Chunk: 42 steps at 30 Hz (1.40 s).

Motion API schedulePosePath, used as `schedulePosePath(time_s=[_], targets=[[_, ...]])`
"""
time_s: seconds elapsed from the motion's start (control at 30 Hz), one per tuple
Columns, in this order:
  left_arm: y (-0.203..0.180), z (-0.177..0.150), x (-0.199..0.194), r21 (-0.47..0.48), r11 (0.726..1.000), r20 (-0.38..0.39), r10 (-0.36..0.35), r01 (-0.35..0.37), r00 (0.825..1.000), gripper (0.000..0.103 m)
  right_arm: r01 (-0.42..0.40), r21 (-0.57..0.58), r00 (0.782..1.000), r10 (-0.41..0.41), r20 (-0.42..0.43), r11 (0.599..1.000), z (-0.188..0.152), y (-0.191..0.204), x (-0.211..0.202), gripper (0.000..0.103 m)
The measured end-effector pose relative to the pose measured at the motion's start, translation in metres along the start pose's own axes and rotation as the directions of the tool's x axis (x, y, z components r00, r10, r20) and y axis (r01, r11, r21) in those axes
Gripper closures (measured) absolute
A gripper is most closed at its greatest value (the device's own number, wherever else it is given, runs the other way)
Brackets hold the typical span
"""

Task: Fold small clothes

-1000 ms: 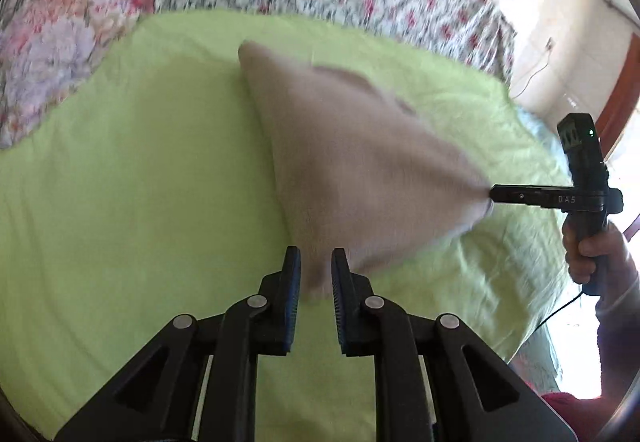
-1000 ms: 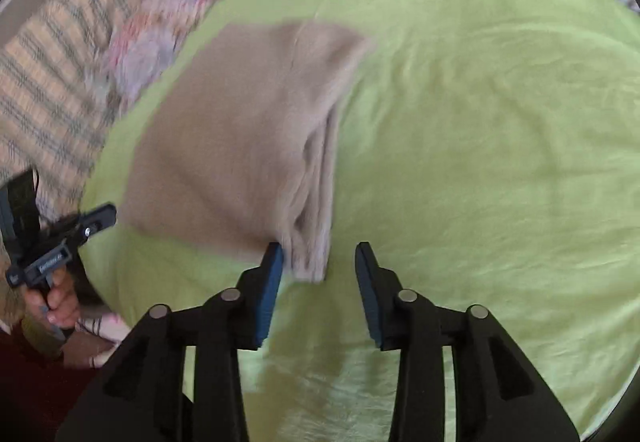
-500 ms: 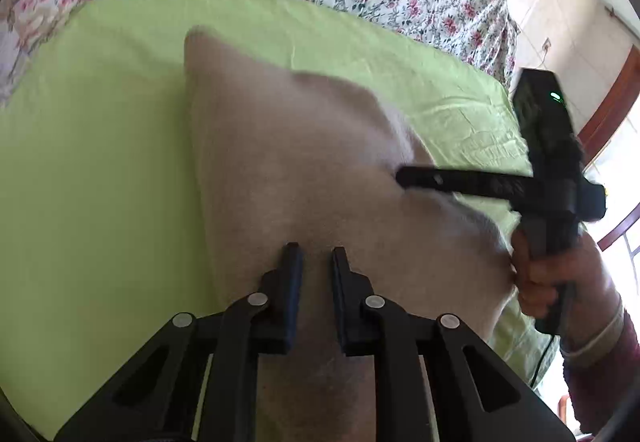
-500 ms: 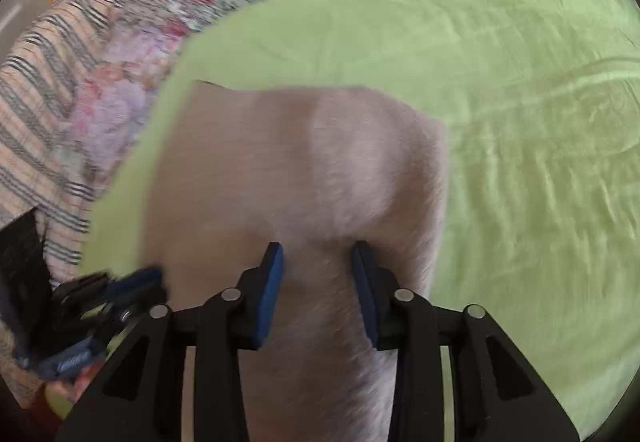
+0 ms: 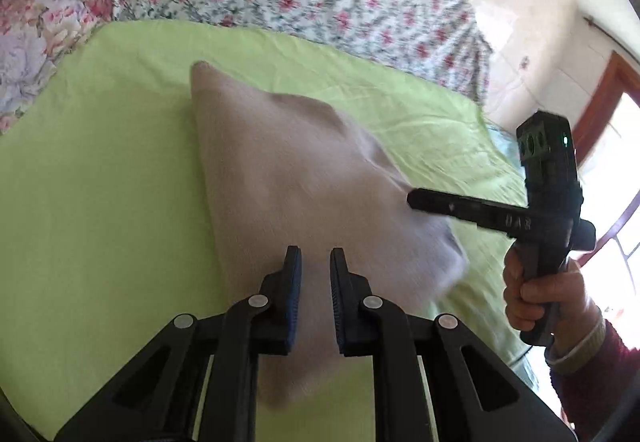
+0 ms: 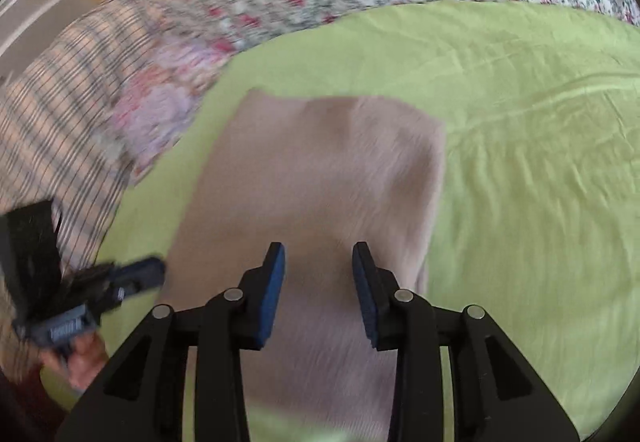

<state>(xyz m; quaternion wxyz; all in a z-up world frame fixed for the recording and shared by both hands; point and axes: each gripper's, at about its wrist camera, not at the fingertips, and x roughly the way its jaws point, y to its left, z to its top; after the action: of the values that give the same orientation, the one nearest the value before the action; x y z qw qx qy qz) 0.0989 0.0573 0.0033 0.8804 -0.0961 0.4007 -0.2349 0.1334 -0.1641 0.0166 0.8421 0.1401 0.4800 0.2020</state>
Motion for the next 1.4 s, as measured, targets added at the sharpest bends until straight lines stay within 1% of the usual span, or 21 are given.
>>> schedulePosePath(time_s=[0.03,0.07,0.1,0.13,0.17,0.2,0.23,0.37,0.6,0.7,0.83,0.9,0.93,1.0,1.03,1.07,1.1,1.13,1.27,1.37,1.4], targets=[[-0.004,-0.009,0.000,0.008,1.000,-0.018,-0.009,0.009,1.000,0.089,-0.011,-0.007,1.000,0.011,-0.011,1.000,-0.013,0.001,-0.004,0.067],[-0.007,-0.020,0.006,0.027,1.000,-0.051,0.003,-0.002,0.999,0.089,0.002,-0.009,0.999,-0.002,-0.041,1.000,-0.028,-0.001,-0.002,0.067],[-0.008,-0.028,0.013,0.042,0.999,-0.078,0.032,-0.029,0.996,0.089,0.043,-0.010,0.997,-0.043,-0.071,0.999,-0.037,-0.005,0.002,0.067],[-0.007,-0.035,0.021,0.050,0.997,-0.106,0.059,-0.054,0.993,0.090,0.115,-0.007,0.988,-0.115,-0.101,0.993,-0.049,-0.014,0.009,0.068],[-0.003,-0.045,0.028,0.044,0.998,-0.129,0.056,-0.050,0.990,0.091,0.110,0.009,0.989,-0.108,-0.099,0.994,-0.052,-0.020,0.011,0.071],[-0.003,-0.049,0.027,0.037,0.998,-0.115,0.044,-0.040,0.992,0.091,0.070,0.053,0.995,-0.067,-0.073,0.996,-0.056,-0.028,0.008,0.072],[-0.001,-0.048,0.026,0.029,0.999,-0.104,0.038,-0.035,0.994,0.090,0.056,0.083,0.997,-0.051,-0.064,0.995,-0.056,-0.032,0.006,0.073],[0.003,-0.043,0.026,-0.016,1.000,-0.111,0.025,-0.027,0.994,0.090,0.088,0.068,0.994,-0.083,-0.073,0.994,-0.054,-0.026,0.006,0.074],[-0.003,-0.045,0.025,0.000,0.999,-0.114,0.053,-0.053,0.992,0.090,0.111,0.069,0.991,-0.105,-0.088,0.991,-0.058,-0.023,0.003,0.074],[-0.004,-0.042,0.019,-0.010,0.999,-0.115,0.043,-0.044,0.992,0.088,0.120,0.065,0.989,-0.113,-0.100,0.991,-0.057,-0.019,0.005,0.074],[-0.003,-0.037,0.009,-0.027,0.998,-0.103,0.046,-0.049,0.994,0.086,0.123,0.070,0.987,-0.115,-0.110,0.990,-0.059,-0.018,0.005,0.074],[-0.003,-0.032,0.001,-0.026,0.998,-0.079,0.061,-0.063,0.995,0.083,0.128,0.078,0.985,-0.117,-0.128,0.989,-0.057,-0.017,0.003,0.074],[-0.002,-0.029,-0.003,-0.028,0.997,-0.068,0.066,-0.068,0.995,0.079,0.123,0.087,0.986,-0.111,-0.125,0.989,-0.054,-0.015,-0.002,0.072],[0.000,-0.019,-0.012,-0.034,0.996,-0.035,0.076,-0.077,0.997,0.071,0.091,0.098,0.995,-0.086,-0.056,0.991,-0.040,-0.014,-0.018,0.071],[0.002,-0.015,-0.014,-0.038,0.996,-0.024,0.086,-0.087,0.996,0.063,0.085,0.111,0.996,-0.083,-0.019,0.990,-0.031,-0.016,-0.026,0.071],[0.005,-0.009,-0.013,-0.042,0.994,-0.015,0.100,-0.100,0.995,0.054,0.078,0.141,0.997,-0.082,0.018,0.987,-0.020,-0.023,-0.031,0.065],[0.008,-0.004,-0.011,-0.045,0.993,-0.014,0.109,-0.110,0.994,0.053,0.069,0.182,0.996,-0.078,0.041,0.981,-0.007,-0.035,-0.031,0.051],[0.012,0.003,-0.006,-0.055,0.991,-0.018,0.123,-0.124,0.992,0.053,0.056,0.211,0.996,-0.068,0.052,0.976,0.007,-0.048,-0.026,0.047],[0.028,0.022,0.014,-0.121,0.984,-0.042,0.125,-0.129,0.991,0.053,-0.023,0.331,0.996,-0.006,0.088,0.943,0.051,-0.093,0.005,0.046],[0.041,0.032,0.025,-0.171,0.978,-0.055,0.109,-0.117,0.993,0.048,-0.027,0.332,0.997,0.001,0.078,0.943,0.081,-0.104,0.035,0.046],[0.043,0.034,0.027,-0.180,0.977,-0.057,0.108,-0.117,0.992,0.047,-0.021,0.342,0.999,0.006,0.045,0.940,0.088,-0.108,0.050,0.046]])
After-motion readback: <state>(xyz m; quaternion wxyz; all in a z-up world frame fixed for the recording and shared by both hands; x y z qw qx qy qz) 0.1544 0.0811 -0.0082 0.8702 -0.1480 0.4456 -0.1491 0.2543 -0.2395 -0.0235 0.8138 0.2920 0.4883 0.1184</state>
